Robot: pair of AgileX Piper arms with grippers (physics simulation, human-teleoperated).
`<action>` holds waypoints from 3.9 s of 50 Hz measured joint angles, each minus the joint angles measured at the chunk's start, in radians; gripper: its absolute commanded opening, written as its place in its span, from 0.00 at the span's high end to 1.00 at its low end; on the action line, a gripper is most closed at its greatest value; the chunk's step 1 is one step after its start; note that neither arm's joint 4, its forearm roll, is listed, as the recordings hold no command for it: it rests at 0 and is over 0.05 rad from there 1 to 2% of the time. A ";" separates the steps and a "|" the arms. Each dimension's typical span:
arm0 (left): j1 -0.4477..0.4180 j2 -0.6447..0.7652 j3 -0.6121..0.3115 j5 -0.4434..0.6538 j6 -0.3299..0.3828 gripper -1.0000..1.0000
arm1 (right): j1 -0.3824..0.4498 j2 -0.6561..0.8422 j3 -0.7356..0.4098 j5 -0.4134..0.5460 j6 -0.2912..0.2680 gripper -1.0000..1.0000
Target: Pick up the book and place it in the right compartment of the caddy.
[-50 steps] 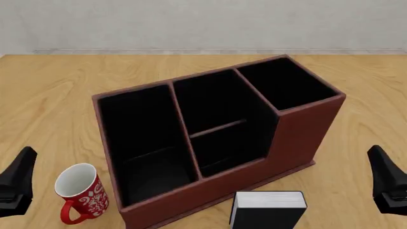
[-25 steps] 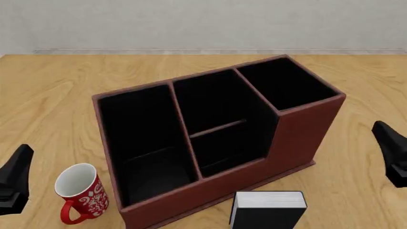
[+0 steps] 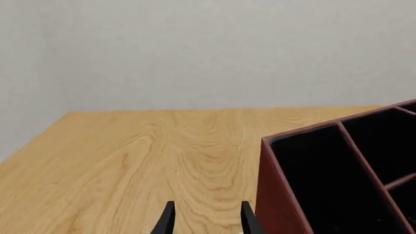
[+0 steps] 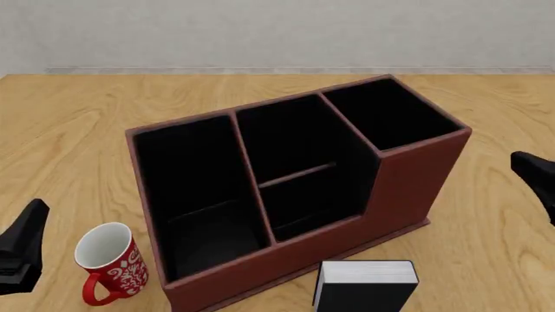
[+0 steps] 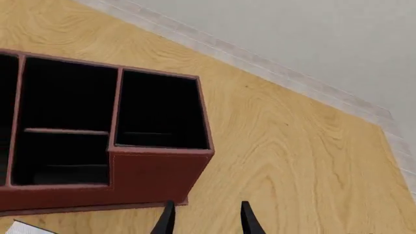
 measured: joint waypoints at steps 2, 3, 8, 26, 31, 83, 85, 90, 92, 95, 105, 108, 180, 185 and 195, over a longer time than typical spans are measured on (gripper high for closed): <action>-0.002 0.000 -0.001 0.001 0.001 0.00 | 0.006 0.009 -0.014 0.027 -0.010 0.00; -0.004 0.000 -0.001 0.001 0.001 0.00 | 0.010 0.013 -0.020 0.040 -0.015 0.00; -0.009 0.000 -0.003 0.003 0.005 0.00 | 0.028 0.037 -0.057 0.101 -0.044 0.00; -0.019 -0.001 0.000 -0.002 0.031 0.00 | 0.130 0.137 -0.152 0.266 -0.140 0.00; -0.020 -0.001 0.000 -0.001 0.032 0.00 | 0.160 0.163 -0.171 0.303 -0.167 0.00; -0.027 -0.001 0.003 0.002 0.036 0.00 | 0.392 0.288 -0.249 0.487 -0.316 0.00; -0.027 -0.001 0.003 0.002 0.036 0.00 | 0.404 0.298 -0.248 0.485 -0.316 0.00; -0.026 -0.002 0.004 0.002 0.037 0.00 | 0.433 0.323 -0.247 0.476 -0.311 0.00; -0.026 -0.002 0.005 0.002 0.037 0.00 | 0.448 0.335 -0.246 0.472 -0.306 0.00; -0.025 -0.003 0.007 0.002 0.037 0.00 | 0.468 0.353 -0.245 0.464 -0.300 0.00; -0.026 -0.004 0.012 0.001 0.036 0.00 | 0.530 0.415 -0.241 0.428 -0.273 0.00; -0.026 -0.004 0.012 0.001 0.037 0.00 | 0.549 0.431 -0.236 0.417 -0.262 0.00; -0.036 -0.004 0.028 0.002 0.051 0.00 | 0.769 0.573 -0.136 0.236 -0.041 0.00; -0.036 -0.004 0.029 0.002 0.051 0.00 | 0.782 0.584 -0.121 0.217 -0.021 0.00; -0.035 -0.003 0.030 0.002 0.053 0.00 | 0.792 0.595 -0.078 0.180 0.014 0.00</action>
